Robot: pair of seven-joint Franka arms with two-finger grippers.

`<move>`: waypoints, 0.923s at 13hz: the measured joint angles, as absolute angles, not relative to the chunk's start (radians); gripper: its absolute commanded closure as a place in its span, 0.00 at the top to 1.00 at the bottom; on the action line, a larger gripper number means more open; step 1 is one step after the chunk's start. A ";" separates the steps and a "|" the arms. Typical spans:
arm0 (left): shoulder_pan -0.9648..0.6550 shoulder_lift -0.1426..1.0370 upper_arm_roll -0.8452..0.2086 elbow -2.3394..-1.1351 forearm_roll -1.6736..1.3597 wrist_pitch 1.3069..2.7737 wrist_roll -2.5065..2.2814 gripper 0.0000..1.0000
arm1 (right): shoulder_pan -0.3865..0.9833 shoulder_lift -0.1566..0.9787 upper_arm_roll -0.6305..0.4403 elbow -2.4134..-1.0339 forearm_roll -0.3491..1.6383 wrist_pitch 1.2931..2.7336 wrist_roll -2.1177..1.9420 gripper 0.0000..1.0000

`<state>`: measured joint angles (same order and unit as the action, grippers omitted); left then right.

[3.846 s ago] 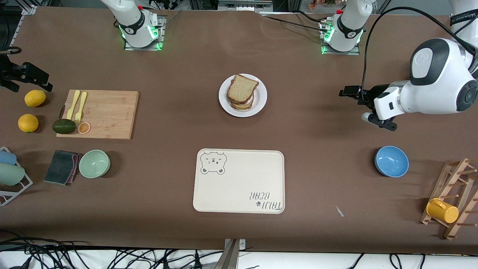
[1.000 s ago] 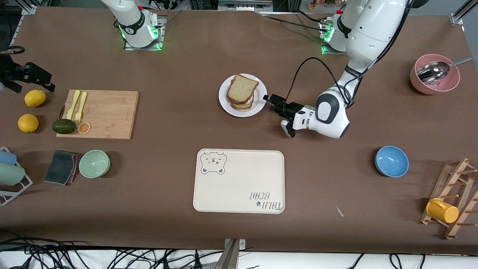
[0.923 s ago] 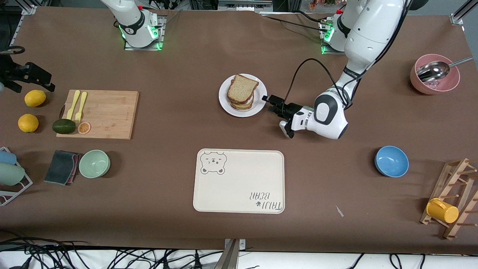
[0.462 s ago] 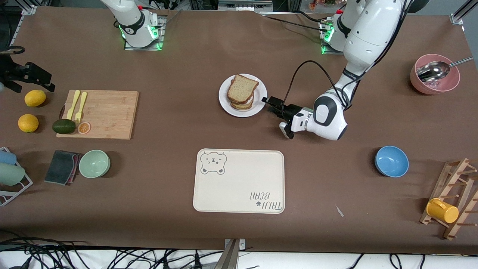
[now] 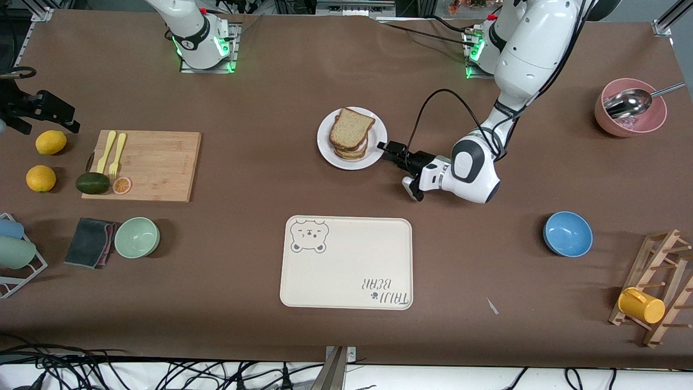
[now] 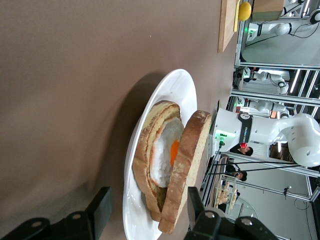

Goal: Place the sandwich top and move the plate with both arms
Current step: 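Close the left gripper on the white plate rim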

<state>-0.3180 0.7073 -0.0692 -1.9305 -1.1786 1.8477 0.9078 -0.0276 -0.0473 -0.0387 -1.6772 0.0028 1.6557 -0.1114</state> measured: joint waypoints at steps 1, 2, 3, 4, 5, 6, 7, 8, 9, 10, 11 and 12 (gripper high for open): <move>-0.322 0.708 -0.069 -1.930 -1.179 1.848 0.908 0.55 | -0.028 -0.047 -0.039 -1.677 0.003 1.656 -0.111 1.00; -0.327 0.708 -0.069 -1.930 -1.179 1.850 0.908 0.53 | -0.028 -0.047 -0.039 -1.677 0.003 1.656 -0.111 1.00; -0.331 0.708 -0.069 -1.930 -1.179 1.855 0.908 0.53 | -0.028 -0.047 -0.039 -1.677 0.003 1.656 -0.111 1.00; -0.335 0.708 -0.069 -1.930 -1.179 1.860 0.908 0.54 | -0.028 -0.047 -0.039 -1.677 0.003 1.656 -0.111 1.00; -0.339 0.708 -0.069 -1.930 -1.179 1.869 0.908 0.54 | -0.028 -0.047 -0.039 -1.677 0.003 1.656 -0.111 1.00; -0.345 0.709 -0.069 -1.930 -1.179 1.881 0.908 0.54 | -0.028 -0.047 -0.039 -1.677 0.003 1.656 -0.111 1.00; -0.350 0.710 -0.069 -1.930 -1.179 1.887 0.908 0.54 | -0.028 -0.047 -0.039 -1.677 0.003 1.656 -0.111 1.00; -0.353 0.711 -0.069 -1.930 -1.179 1.890 0.908 0.54 | -0.028 -0.047 -0.039 -1.677 0.003 1.656 -0.111 1.00; -0.355 0.714 -0.069 -1.930 -1.179 1.893 0.908 0.54 | -0.028 -0.047 -0.039 -1.677 0.003 1.656 -0.111 1.00; -0.358 0.716 -0.069 -1.930 -1.179 1.899 0.908 0.54 | -0.028 -0.047 -0.039 -1.677 0.003 1.656 -0.111 1.00; -0.362 0.718 -0.069 -1.930 -1.179 1.906 0.908 0.54 | -0.028 -0.047 -0.039 -1.677 0.003 1.656 -0.111 1.00; -0.365 0.720 -0.069 -1.930 -1.179 1.909 0.908 0.54 | -0.028 -0.047 -0.039 -1.677 0.003 1.656 -0.111 1.00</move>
